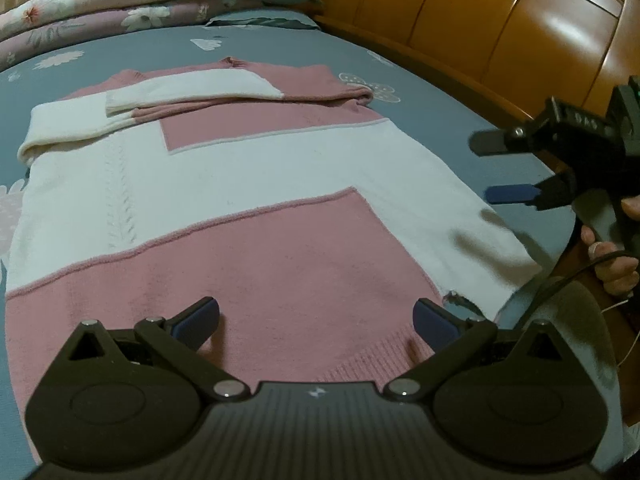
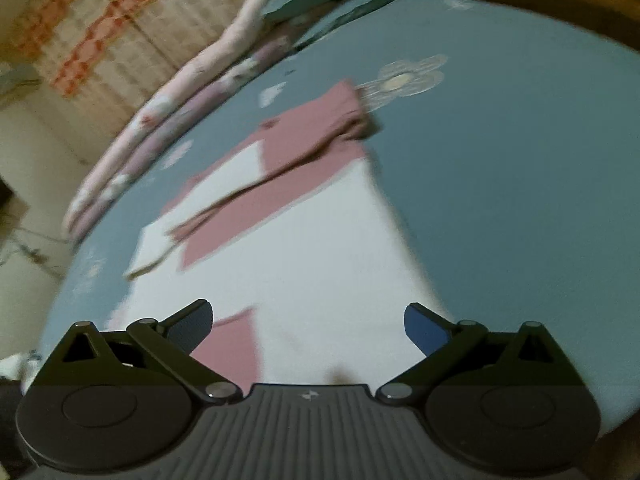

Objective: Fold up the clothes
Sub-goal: 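Move both open grippers down to the pink ribbed hem of the sweater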

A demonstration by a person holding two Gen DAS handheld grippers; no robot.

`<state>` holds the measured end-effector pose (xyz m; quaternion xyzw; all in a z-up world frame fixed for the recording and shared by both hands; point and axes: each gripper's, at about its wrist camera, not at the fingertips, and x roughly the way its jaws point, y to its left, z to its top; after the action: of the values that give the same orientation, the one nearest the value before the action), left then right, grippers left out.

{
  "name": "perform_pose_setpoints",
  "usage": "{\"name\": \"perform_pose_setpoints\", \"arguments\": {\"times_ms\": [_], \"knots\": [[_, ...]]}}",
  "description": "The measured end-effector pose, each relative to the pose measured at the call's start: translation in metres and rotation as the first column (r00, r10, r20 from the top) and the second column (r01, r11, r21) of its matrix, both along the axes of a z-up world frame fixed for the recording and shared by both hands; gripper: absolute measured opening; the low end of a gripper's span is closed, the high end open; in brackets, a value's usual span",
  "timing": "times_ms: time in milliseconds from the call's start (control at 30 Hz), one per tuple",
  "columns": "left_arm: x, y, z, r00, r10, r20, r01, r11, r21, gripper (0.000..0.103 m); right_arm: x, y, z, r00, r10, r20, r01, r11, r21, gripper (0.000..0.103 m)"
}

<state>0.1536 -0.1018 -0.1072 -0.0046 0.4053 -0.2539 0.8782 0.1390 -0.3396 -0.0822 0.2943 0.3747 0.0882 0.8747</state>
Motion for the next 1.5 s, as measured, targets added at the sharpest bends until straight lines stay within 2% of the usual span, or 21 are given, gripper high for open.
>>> {"name": "perform_pose_setpoints", "arguments": {"times_ms": [100,167,267,333,433,533,633,767,867,967,1033,1100,1167,1233,1300,1333,1367,1500], "knots": [[0.002,0.003,-0.002,1.000,0.010,-0.009,-0.010,1.000,-0.004,0.102,0.009,0.016,-0.009,0.997,0.077,-0.010,-0.076,0.995,0.069,0.103],[0.003,0.005,-0.004,1.000,0.015,-0.015,-0.015,1.000,-0.007,0.102,0.012,0.023,-0.020,0.994,0.102,-0.046,-0.099,0.992,0.080,0.103],[0.003,0.005,-0.005,1.000,0.010,-0.015,-0.011,1.000,-0.011,0.102,0.005,0.023,-0.026,0.992,0.111,-0.064,-0.109,0.993,0.045,0.103],[0.004,0.004,-0.005,1.000,0.008,-0.016,-0.008,1.000,-0.017,0.102,0.003,0.018,-0.019,0.993,0.099,-0.058,-0.097,0.995,0.032,0.103],[0.006,0.005,-0.006,1.000,0.003,-0.019,-0.004,1.000,-0.028,0.102,0.013,0.011,-0.004,0.997,0.071,-0.010,-0.071,0.997,0.019,0.103],[0.006,0.006,-0.008,1.000,-0.002,-0.016,0.002,0.999,-0.032,0.102,0.029,0.009,-0.002,0.998,0.062,-0.009,-0.061,0.998,0.032,0.103],[0.006,0.007,-0.008,1.000,-0.006,-0.015,0.006,0.999,-0.033,0.102,0.037,0.015,-0.013,0.997,0.069,-0.040,-0.068,0.997,0.031,0.103],[0.007,0.005,-0.009,1.000,-0.009,-0.008,0.009,1.000,-0.028,0.102,0.028,0.021,-0.027,0.996,0.081,-0.043,-0.081,0.997,0.014,0.103],[0.006,0.006,-0.006,1.000,-0.014,-0.003,0.014,1.000,-0.023,0.102,0.015,0.015,-0.024,0.996,0.077,-0.044,-0.076,0.997,0.034,0.103],[0.003,0.010,0.003,1.000,-0.020,0.019,0.020,1.000,-0.001,0.102,0.005,0.011,-0.009,0.997,0.065,-0.042,-0.065,0.998,-0.008,0.103],[0.000,0.012,0.009,0.999,-0.024,0.034,0.024,1.000,0.013,0.102,-0.004,0.014,0.007,0.997,0.082,-0.004,-0.082,0.991,-0.105,0.103],[-0.008,0.014,0.018,0.996,-0.054,0.074,0.050,0.997,0.063,0.102,-0.011,0.022,0.021,0.992,0.124,0.034,-0.114,0.969,-0.220,0.103],[-0.021,0.013,0.024,0.986,-0.110,0.122,0.091,0.985,0.146,0.102,-0.018,0.036,0.030,0.980,0.187,0.063,-0.153,0.923,-0.353,0.103],[-0.030,0.007,0.022,0.974,-0.165,0.156,0.128,0.966,0.225,0.102,-0.027,0.052,0.037,0.961,0.265,0.082,-0.193,0.851,-0.488,0.103],[-0.039,-0.001,0.019,0.958,-0.221,0.184,0.159,0.940,0.302,0.102,-0.035,0.065,0.040,0.941,0.326,0.093,-0.218,0.791,-0.572,0.103],[-0.043,-0.005,0.017,0.948,-0.249,0.196,0.173,0.924,0.341,0.102,-0.038,0.071,0.041,0.932,0.349,0.094,-0.230,0.773,-0.591,0.103],[-0.048,-0.008,0.015,0.938,-0.278,0.207,0.185,0.907,0.379,0.102,-0.039,0.074,0.042,0.927,0.363,0.095,-0.241,0.769,-0.592,0.103],[-0.065,-0.023,0.008,0.889,-0.393,0.236,0.223,0.821,0.526,0.102,-0.045,0.080,0.045,0.924,0.365,0.114,-0.245,0.794,-0.557,0.103]]}}
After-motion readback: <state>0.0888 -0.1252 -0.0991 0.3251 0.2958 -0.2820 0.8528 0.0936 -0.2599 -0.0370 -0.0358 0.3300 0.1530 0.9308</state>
